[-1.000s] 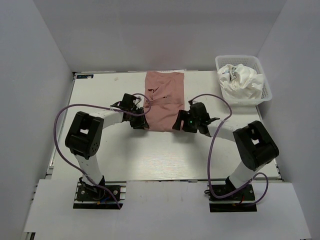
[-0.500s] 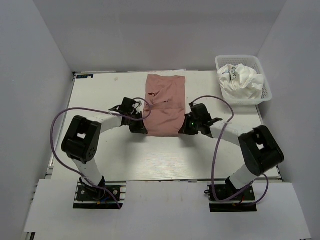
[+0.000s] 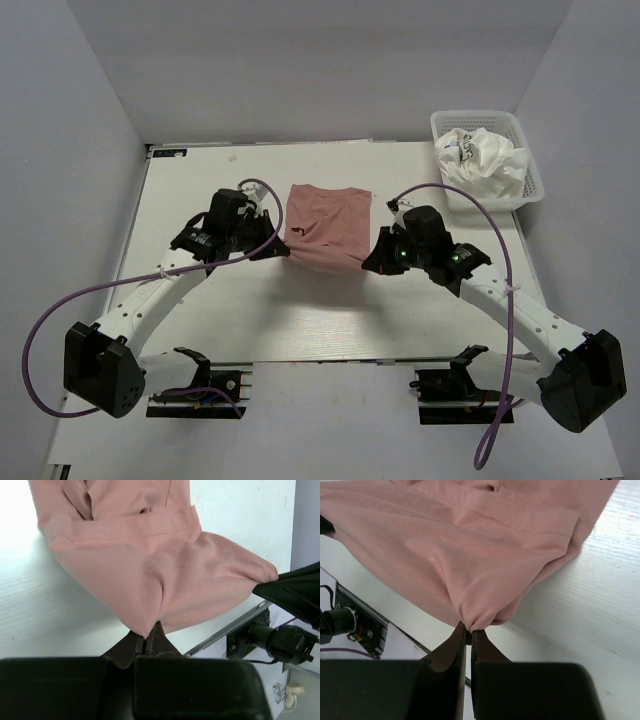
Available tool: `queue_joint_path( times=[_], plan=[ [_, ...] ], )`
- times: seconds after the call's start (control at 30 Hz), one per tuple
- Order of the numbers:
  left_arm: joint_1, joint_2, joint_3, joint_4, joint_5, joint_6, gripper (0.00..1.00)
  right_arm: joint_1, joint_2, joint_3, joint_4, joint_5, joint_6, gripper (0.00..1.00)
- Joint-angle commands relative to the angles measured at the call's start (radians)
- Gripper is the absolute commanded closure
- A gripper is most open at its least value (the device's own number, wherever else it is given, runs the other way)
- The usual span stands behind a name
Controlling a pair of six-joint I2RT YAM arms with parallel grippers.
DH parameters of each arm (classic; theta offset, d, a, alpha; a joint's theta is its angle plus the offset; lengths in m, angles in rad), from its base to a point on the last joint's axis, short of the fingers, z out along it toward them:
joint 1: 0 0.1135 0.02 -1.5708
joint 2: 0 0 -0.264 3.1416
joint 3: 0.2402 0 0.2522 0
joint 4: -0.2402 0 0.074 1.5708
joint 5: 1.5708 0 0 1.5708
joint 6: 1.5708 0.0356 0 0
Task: Fold and stack the t-shirts
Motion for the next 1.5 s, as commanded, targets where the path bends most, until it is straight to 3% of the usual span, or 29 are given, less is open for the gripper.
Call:
queue_joint_path(
  times=[0.0, 0.2, 0.47, 1.03, 1.1, 1.13, 1.17, 1.2, 1.23, 1.37, 1.47],
  plan=[
    [0.004, 0.002, 0.087, -0.035, -0.094, -0.005, 1.00, -0.009, 0.008, 0.110, -0.043, 0.052, -0.016, 1.00],
    [0.004, 0.149, 0.266, -0.036, -0.171, -0.003, 1.00, -0.023, 0.090, 0.223, -0.049, 0.225, 0.034, 1.00],
    [0.025, 0.390, 0.502, -0.049, -0.221, 0.027, 1.00, -0.084, 0.236, 0.345, -0.060, 0.294, 0.032, 1.00],
    [0.102, 0.952, 1.019, -0.121, -0.230, 0.038, 1.00, -0.256, 0.750, 0.724, -0.020, 0.228, -0.005, 1.00],
    [0.111, 1.010, 1.105, -0.134, -0.252, 0.038, 1.00, -0.262, 0.846, 0.784, -0.001, 0.201, -0.006, 0.94],
    [0.111, 1.068, 1.134, -0.144, -0.252, 0.028, 0.98, -0.281, 0.874, 0.824, 0.006, 0.169, -0.012, 0.74],
    [0.122, 1.096, 1.201, -0.167, -0.252, 0.028, 0.89, -0.287, 0.949, 0.874, 0.003, 0.133, -0.022, 0.58],
    [0.134, 1.116, 1.226, -0.167, -0.238, 0.028, 0.57, -0.287, 0.968, 0.922, 0.017, 0.101, -0.031, 0.45],
    [0.144, 1.128, 1.252, -0.167, -0.229, 0.028, 0.02, -0.299, 1.006, 0.974, 0.017, 0.087, -0.040, 0.13],
    [0.153, 1.087, 1.201, -0.101, -0.204, 0.040, 0.00, -0.304, 1.034, 1.048, -0.006, 0.020, -0.071, 0.10],
    [0.153, 1.035, 1.087, -0.049, -0.175, 0.058, 0.00, -0.304, 0.953, 0.906, 0.040, 0.006, -0.063, 0.10]
  ],
)
